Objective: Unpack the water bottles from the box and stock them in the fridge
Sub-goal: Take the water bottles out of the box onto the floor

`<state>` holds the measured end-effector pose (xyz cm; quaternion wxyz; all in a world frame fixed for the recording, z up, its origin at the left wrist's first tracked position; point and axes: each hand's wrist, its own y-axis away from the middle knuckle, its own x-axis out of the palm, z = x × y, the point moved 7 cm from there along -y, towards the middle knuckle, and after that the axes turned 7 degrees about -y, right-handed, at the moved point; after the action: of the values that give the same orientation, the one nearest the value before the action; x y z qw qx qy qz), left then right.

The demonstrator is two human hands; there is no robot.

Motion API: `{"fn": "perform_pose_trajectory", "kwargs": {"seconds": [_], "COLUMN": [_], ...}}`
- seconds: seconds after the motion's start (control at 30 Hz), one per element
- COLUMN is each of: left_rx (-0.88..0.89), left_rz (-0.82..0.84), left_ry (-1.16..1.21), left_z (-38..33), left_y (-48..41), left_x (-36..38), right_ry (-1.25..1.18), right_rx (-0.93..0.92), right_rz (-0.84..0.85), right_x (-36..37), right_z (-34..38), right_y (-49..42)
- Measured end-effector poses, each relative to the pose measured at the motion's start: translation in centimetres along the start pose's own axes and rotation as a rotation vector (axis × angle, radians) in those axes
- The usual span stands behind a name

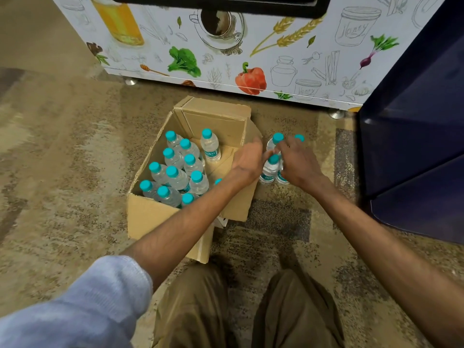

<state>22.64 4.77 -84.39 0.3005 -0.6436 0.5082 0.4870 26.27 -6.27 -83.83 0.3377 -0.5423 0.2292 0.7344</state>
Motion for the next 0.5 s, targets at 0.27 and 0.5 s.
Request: {"fn": "perform_pose_trajectory", "kwargs": {"seconds": [0.27,0.5], "left_rx": [-0.028,-0.058], "left_rz": [-0.189,0.216], "left_ry": [0.201,-0.022], "left_z": [6.6,14.7], "left_y": [2.8,5.7], "left_x": [-5.3,-3.9], "right_ry": [-0.219,-0.010], "right_rx": [-0.114,-0.193], "right_rz": [0.023,0.209], "right_x": [0.8,4.6], "right_z": [8.1,14.9], "right_y": [-1.1,-1.0]}}
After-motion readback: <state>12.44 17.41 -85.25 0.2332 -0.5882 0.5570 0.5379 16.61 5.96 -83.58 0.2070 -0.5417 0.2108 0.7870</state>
